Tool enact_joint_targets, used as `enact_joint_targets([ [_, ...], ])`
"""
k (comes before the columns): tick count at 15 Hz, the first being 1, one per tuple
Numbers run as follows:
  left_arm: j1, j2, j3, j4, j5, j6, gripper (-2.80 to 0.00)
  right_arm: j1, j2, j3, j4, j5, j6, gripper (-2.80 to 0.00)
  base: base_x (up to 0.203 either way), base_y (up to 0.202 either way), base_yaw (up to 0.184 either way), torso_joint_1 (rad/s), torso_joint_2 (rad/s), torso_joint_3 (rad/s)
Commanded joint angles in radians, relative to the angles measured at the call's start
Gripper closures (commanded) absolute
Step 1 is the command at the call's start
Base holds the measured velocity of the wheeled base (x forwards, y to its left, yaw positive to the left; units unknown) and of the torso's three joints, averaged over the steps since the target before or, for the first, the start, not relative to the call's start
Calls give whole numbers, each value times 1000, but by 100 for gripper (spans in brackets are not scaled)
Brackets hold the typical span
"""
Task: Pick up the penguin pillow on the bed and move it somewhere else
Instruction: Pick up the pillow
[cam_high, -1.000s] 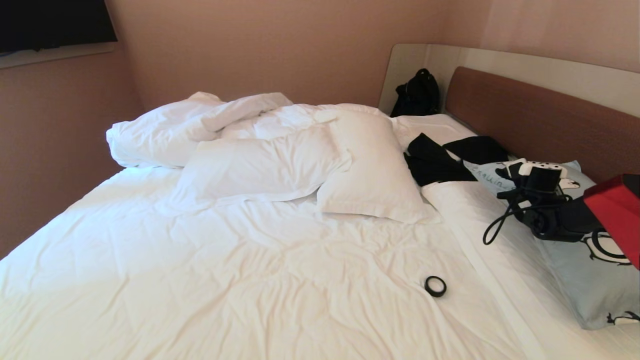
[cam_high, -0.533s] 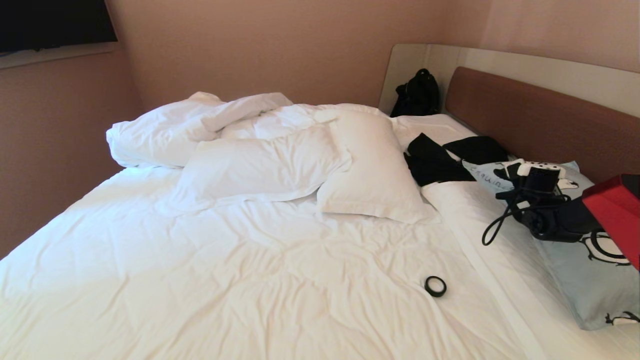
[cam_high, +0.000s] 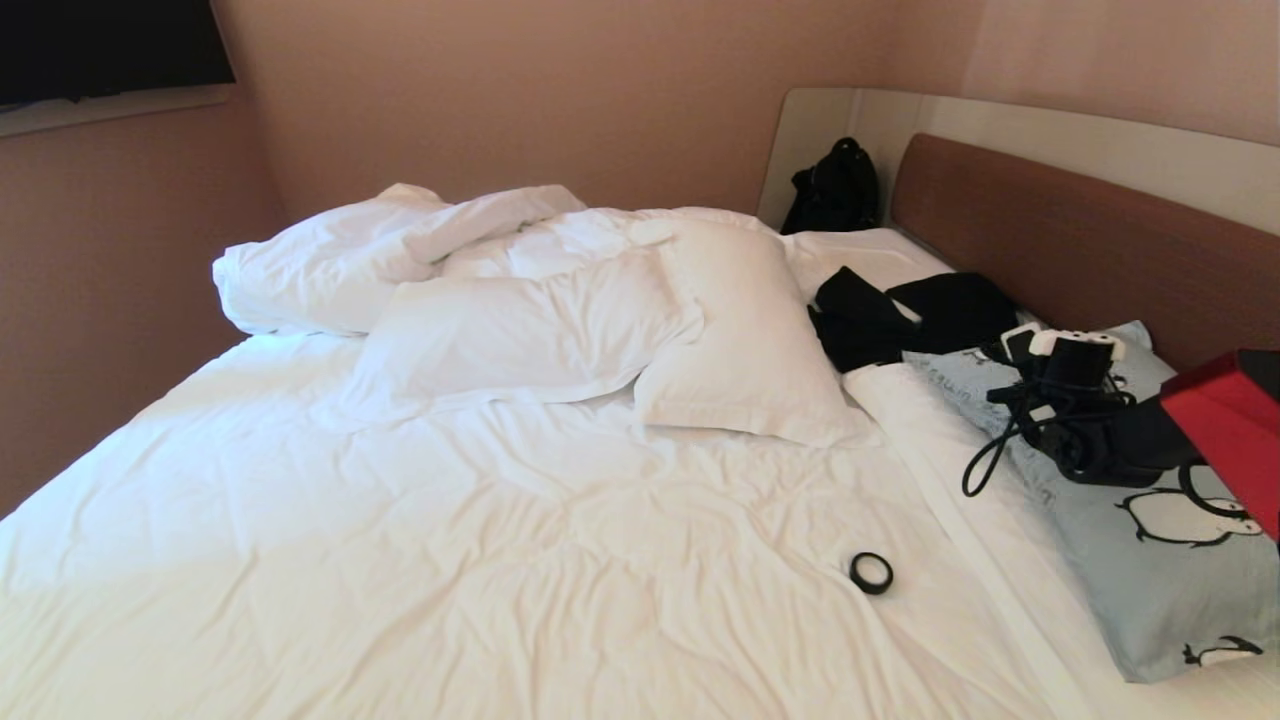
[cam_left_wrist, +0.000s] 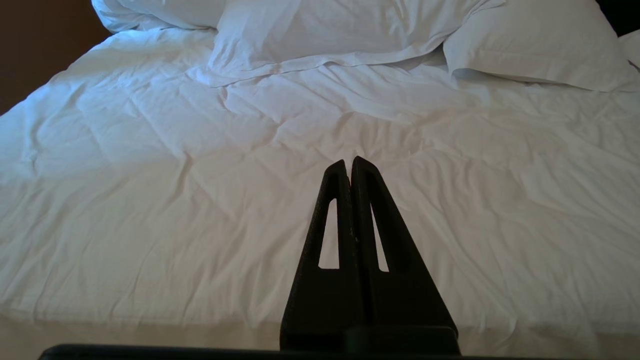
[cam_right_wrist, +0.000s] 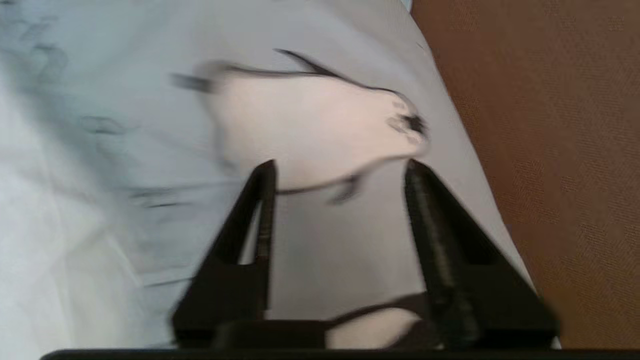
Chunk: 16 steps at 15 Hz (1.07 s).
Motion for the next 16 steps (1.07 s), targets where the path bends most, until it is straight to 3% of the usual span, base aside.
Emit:
enact_joint_targets([
  [1,0,0,2,0,1,0,0,1,-10,15,-3,-3,-5,-280,0,0,0,0,0,0],
  [8,0,0,2,0,1,0,0,46,-221,132,-8,-12,25,-280,0,0,0,0,0,0],
  [9,0,0,2,0,1,0,0,55,-262,153,-7,-14,40,0,0,0,0,0,0,0],
  [12,0,0,2,0,1,0,0,99,-404,260,-6,-15,104,0,0,0,0,0,0,0],
  [16,0,0,2,0,1,0,0,107,-562,297,4,-14,242,0,0,0,0,0,0,0],
])
